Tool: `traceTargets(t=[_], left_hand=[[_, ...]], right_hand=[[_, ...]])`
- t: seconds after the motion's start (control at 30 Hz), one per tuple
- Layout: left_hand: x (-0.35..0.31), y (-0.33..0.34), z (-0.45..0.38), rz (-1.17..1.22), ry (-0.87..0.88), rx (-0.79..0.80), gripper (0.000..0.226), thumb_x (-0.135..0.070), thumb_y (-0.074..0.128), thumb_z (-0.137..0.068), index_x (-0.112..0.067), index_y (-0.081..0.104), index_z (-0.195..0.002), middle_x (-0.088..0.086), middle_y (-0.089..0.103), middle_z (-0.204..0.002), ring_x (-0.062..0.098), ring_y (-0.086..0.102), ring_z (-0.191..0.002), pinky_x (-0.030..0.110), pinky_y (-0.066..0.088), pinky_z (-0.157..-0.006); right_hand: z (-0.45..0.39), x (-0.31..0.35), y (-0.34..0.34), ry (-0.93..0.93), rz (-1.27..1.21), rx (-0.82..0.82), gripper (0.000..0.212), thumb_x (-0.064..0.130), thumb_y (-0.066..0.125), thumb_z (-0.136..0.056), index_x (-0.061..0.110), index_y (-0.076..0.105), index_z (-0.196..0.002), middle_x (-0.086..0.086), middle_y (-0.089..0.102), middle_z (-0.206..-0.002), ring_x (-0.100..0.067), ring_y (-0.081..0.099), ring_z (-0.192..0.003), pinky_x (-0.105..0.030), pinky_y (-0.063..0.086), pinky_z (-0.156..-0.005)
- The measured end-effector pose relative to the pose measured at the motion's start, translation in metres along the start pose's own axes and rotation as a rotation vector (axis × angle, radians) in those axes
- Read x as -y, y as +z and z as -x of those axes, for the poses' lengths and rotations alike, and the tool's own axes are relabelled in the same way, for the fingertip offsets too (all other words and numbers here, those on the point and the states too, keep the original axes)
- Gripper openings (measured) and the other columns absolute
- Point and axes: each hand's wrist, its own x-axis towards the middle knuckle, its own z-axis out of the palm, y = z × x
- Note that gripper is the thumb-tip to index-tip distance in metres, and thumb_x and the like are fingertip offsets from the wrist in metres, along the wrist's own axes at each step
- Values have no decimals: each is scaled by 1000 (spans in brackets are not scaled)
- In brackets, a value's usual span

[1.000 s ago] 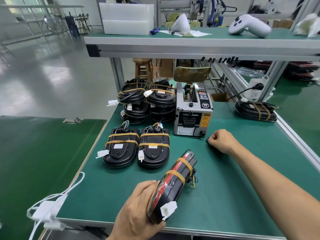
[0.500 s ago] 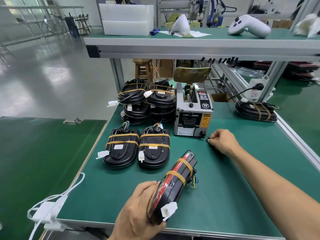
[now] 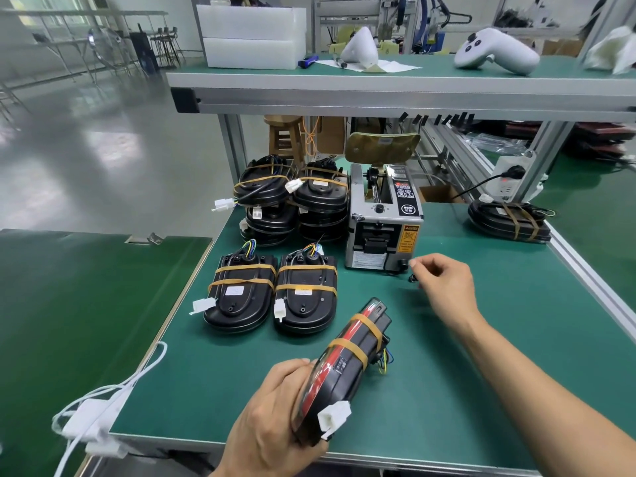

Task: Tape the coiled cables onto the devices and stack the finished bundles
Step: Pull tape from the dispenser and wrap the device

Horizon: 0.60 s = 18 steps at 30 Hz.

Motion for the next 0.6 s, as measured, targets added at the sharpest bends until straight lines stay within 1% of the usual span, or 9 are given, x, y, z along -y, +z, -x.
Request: traceTargets(t=[0.1, 0.2, 0.23, 0.27, 0.33, 0.4, 0.5, 0.57, 0.6], left_hand=[[1, 0, 1, -8, 9, -5, 83, -14, 88, -65, -10, 57, -142, -8, 59, -144, 23, 67, -126, 24, 57, -97], [0, 0, 1, -26, -11, -16, 79, -13, 87, -65, -8, 60, -138, -4, 61, -139, 22, 69, -123, 24, 58, -94], [-2, 0, 1, -30, -15, -22, 76, -13, 87, -66, -8, 61, -137, -4, 62, -138, 20, 69, -122, 22, 58, -93], [-3, 1, 1, -32, -17, -31, 73, -14, 86, -67, -9, 62, -136, -4, 63, -136, 19, 70, -121, 21, 57, -93], [-6, 0, 0, -26, -19, -37, 72, -14, 87, -67, -9, 62, -135, -4, 64, -135, 18, 70, -119, 19, 57, -93], [-6, 0, -1, -22, -15, -33, 73, -13, 87, -66, -9, 62, -134, -4, 63, -135, 19, 70, -120, 19, 56, -93], [-5, -1, -1, -32, 12, -30, 74, -12, 87, -65, -7, 61, -134, -7, 61, -138, 20, 70, -120, 19, 56, -95], [-5, -1, -1, -30, 14, -32, 74, -12, 87, -66, -7, 61, -135, -8, 60, -139, 20, 70, -119, 19, 56, -95], [-5, 0, -1, -28, 10, -33, 74, -13, 87, -67, -7, 61, -135, -8, 60, -139, 20, 70, -120, 19, 55, -95]], right_hand=[[2, 26, 23, -20, -50, -42, 13, 29, 73, -92, 26, 79, -81, 7, 74, -70, -14, 67, -65, -27, 53, -70], [-6, 45, 42, 36, -53, -102, 13, 27, 70, -89, 28, 79, -80, 12, 72, -65, -8, 68, -67, -20, 50, -69], [-9, 48, 47, 78, -74, -121, 14, 25, 69, -88, 28, 80, -80, 12, 72, -64, -6, 68, -65, -21, 50, -69], [-12, 51, 52, 130, -117, -138, 14, 22, 70, -87, 27, 79, -79, 11, 73, -64, -5, 68, -61, -24, 54, -71], [-17, 53, 59, 239, -238, -160, 14, 16, 71, -87, 22, 79, -76, 8, 77, -74, -5, 67, -53, -36, 63, -76], [-20, 54, 65, 302, -311, -179, 14, 13, 72, -87, 18, 78, -76, 3, 78, -81, -7, 66, -51, -39, 63, -76], [-23, 56, 73, 368, -366, -206, 13, 12, 72, -88, 17, 78, -77, 3, 78, -73, -6, 66, -51, -33, 59, -70], [-25, 59, 77, 412, -404, -214, 13, 12, 73, -88, 16, 78, -77, 4, 75, -64, -8, 67, -54, -32, 57, -71], [-26, 60, 78, 431, -423, -219, 12, 12, 73, -88, 15, 77, -77, 2, 75, -64, -9, 66, -55, -32, 56, -70]])
